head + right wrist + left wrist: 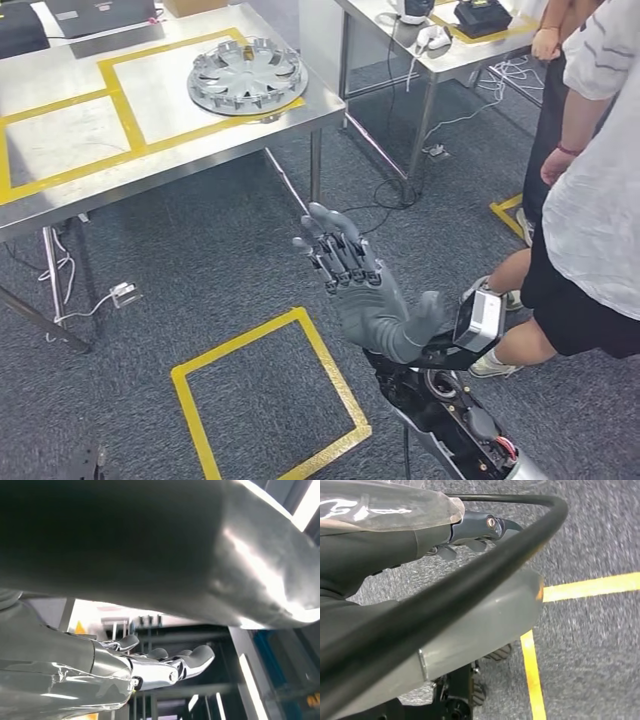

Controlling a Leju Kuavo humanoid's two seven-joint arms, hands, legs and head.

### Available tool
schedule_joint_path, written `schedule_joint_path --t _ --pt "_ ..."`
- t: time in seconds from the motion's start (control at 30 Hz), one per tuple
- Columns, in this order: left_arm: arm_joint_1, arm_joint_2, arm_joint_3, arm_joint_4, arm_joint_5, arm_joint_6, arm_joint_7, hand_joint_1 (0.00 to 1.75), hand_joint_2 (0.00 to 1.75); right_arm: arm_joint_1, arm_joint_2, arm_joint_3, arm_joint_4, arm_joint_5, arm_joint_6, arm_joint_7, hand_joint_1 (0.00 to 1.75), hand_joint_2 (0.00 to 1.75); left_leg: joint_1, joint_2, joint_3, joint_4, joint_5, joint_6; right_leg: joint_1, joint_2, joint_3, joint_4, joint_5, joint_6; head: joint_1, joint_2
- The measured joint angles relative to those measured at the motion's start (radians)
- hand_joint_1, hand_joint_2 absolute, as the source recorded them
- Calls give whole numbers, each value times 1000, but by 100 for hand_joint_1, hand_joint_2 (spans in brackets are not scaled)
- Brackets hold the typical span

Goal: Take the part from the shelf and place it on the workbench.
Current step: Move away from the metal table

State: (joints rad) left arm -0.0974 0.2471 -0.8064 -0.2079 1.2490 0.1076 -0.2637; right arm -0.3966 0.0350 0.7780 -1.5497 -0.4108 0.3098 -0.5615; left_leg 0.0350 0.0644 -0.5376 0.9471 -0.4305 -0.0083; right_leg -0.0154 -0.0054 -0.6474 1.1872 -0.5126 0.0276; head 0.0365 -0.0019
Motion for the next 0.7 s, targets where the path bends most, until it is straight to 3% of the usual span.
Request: schedule_joint_path --t 0.07,0.1,0.13,0.2,0.23,0.3,0.37,0.4,0.43,0.47,0.5,0.57,0.63,0.7 --pt "0 0 0 0 -1 0 0 0 0 0 -1 -10 -2 0 -4 0 0 0 1 18 6 2 -4 -11 2 -46 77 -150 53 2 12 0" --pt "0 1 0 0 -1 0 -1 0 0 1 -2 -15 -4 0 -7 0 0 0 -2 27 8 2 -5 -19 6 -64 100 -196 62 -1 16 0" --pt "0 2 0 0 -2 0 -1 0 0 3 -3 -20 -7 0 -8 0 0 0 -5 36 9 2 -5 -26 11 -73 108 -216 61 -7 16 0" --pt "-1 1 0 0 -3 0 -1 0 0 11 -5 -31 -11 1 -11 0 0 0 -7 56 12 1 -5 -38 13 -53 108 -218 63 -24 11 0" --pt "-2 1 0 0 -3 0 -1 0 0 14 -7 -37 -14 2 -14 0 0 0 -5 49 12 9 -12 -43 12 -40 106 -220 66 -31 6 0" --pt "-4 1 0 0 -2 0 -1 0 0 18 -9 -50 -19 6 -20 1 0 0 -1 0 -16 79 -57 -48 8 -17 105 -224 73 -45 -5 0" --pt "-1 2 0 0 0 0 -1 0 0 25 -14 -64 -21 13 -33 8 0 0 -3 -47 -83 216 -123 -45 11 5 102 -224 76 -55 -23 0" --pt "1 1 0 0 2 0 0 0 0 32 -18 -72 -21 17 -43 12 0 0 -6 -55 -116 278 -144 -43 14 17 101 -224 77 -57 -31 0" --pt "3 1 0 0 5 0 1 0 0 41 -25 -83 -21 19 -53 17 0 0 -8 -57 -136 310 -147 -40 17 30 100 -224 78 -59 -37 0" --pt "5 1 0 0 7 1 3 0 0 51 -32 -94 -21 20 -61 20 0 0 -9 -59 -138 302 -128 -37 20 43 100 -224 78 -60 -42 0" --pt "5 0 0 0 10 2 5 0 0 59 -39 -107 -21 19 -65 21 0 0 -10 -62 -121 255 -93 -32 22 56 101 -223 78 -60 -45 0" --pt "5 1 0 0 16 5 10 0 0 72 -52 -131 -19 13 -68 24 0 0 -10 -92 -58 110 -22 -21 26 80 100 -221 78 -59 -52 0" --pt "3 1 0 0 25 10 16 0 0 88 -67 -158 -15 10 -80 30 0 0 -10 -119 -22 24 2 -19 27 98 96 -218 78 -53 -55 0" --pt "1 -1 0 0 34 14 20 0 0 115 -87 -190 -7 11 -104 36 0 0 -10 -112 -17 12 0 -17 25 114 90 -220 80 -42 -54 0"
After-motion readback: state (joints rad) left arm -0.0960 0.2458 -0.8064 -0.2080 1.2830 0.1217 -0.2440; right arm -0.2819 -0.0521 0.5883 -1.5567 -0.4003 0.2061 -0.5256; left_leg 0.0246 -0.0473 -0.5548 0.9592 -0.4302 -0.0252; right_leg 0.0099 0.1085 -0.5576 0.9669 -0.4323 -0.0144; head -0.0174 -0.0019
